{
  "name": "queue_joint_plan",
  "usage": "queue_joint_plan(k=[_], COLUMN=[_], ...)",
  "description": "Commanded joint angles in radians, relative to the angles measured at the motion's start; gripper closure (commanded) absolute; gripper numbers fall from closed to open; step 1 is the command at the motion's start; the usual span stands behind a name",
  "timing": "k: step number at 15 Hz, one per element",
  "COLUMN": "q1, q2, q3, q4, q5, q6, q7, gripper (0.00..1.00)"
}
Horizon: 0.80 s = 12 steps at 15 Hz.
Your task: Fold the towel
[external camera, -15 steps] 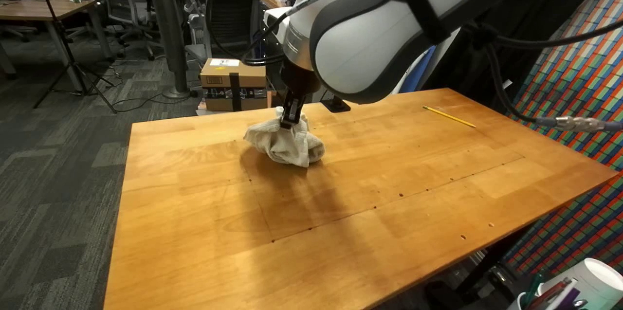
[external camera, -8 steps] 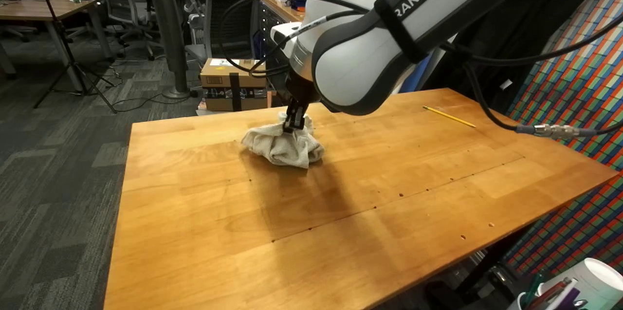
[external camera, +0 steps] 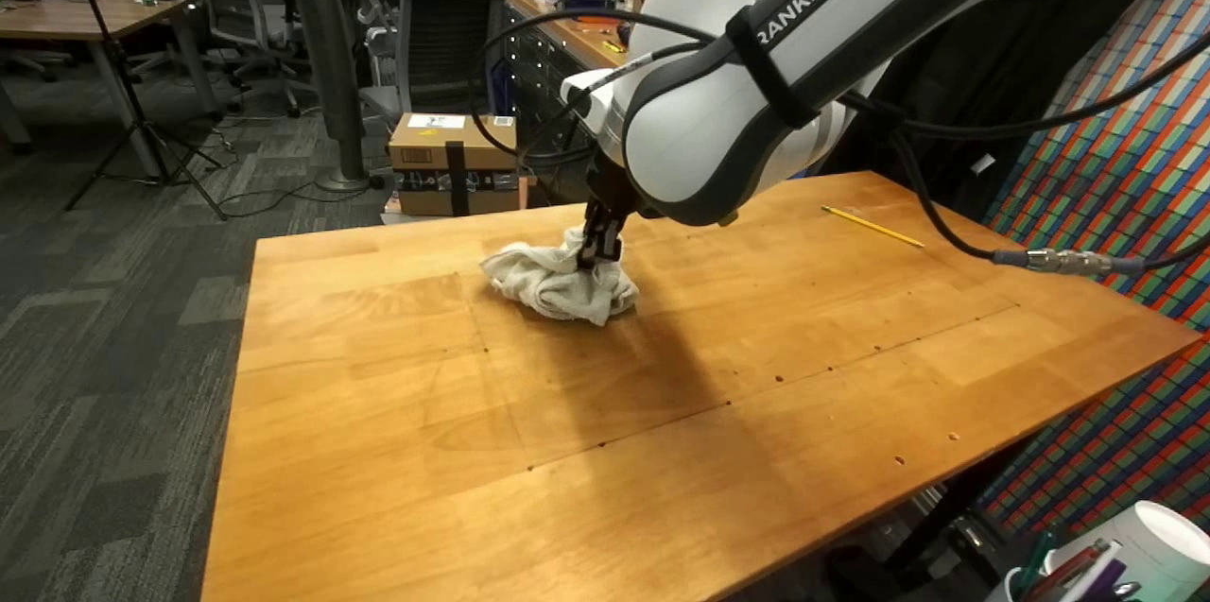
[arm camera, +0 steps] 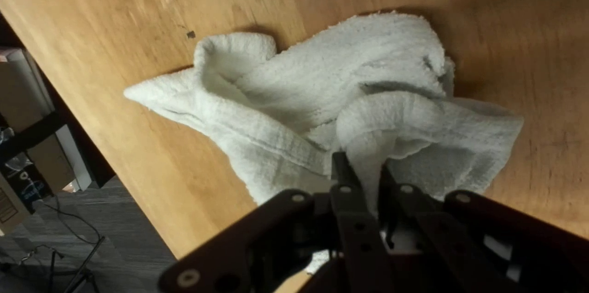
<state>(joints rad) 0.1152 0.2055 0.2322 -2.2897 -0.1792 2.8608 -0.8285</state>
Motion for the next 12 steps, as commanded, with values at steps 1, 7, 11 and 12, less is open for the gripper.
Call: queue_joint_plan(k=[1, 7, 11, 12], q1=[-0.022, -0.019, -0.017, -0.015], q2=[0.001, -0.024, -0.090, -0.120], q3=[0.019, 0.017, -0.020, -0.038], q4=[-0.030, -0.051, -0.073, -0.088], q5=[0.017, 0.011, -0.011, -0.023], q6=[0.021, 0.012, -0.001, -0.003], q7=[-0.033, -0.007, 0.051, 0.079], gripper=[0.57, 0.13, 0.00, 0.00])
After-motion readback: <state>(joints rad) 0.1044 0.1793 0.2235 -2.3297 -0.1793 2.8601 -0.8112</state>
